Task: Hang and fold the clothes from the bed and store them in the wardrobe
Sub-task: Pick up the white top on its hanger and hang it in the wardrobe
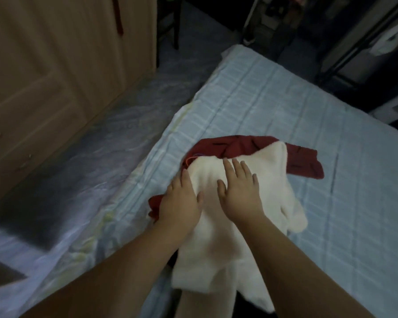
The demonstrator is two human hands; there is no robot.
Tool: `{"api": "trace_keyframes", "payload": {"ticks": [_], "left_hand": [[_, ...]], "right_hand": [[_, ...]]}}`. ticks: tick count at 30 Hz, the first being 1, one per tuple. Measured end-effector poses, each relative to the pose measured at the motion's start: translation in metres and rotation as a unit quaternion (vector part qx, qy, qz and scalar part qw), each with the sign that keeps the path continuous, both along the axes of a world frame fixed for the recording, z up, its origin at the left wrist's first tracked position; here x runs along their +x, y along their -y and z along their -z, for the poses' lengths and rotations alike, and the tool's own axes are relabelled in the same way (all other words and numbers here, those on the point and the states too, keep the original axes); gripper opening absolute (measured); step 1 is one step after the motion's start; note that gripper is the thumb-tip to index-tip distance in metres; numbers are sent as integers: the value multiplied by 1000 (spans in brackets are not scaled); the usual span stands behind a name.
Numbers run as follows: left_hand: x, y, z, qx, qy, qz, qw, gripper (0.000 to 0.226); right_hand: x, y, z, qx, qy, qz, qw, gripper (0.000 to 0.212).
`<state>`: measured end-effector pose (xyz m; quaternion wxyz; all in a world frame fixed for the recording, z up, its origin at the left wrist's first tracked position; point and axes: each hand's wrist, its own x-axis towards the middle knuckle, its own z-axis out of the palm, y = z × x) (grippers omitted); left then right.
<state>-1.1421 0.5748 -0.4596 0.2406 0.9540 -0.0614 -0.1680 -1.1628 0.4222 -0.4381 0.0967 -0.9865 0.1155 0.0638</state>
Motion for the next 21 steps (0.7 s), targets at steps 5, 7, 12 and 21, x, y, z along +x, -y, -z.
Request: {"api": "trace_keyframes", "payload": {"ticks": [5,7,12,21], "left_hand": [[13,24,49,-19,-71,-59,996,59],[13,26,62,-8,-87,-65,994,61],[19,30,75,-35,-141,-103,984,62],[4,13,63,-139,-33,-31,989,55]], "right_hand": [[72,40,58,21,-21,-55,998,69],[83,51,77,27,-79,-33,996,74],[91,55,111,-7,-143,-35,989,68],[93,62,105,38,-155,-60,985,88]]}}
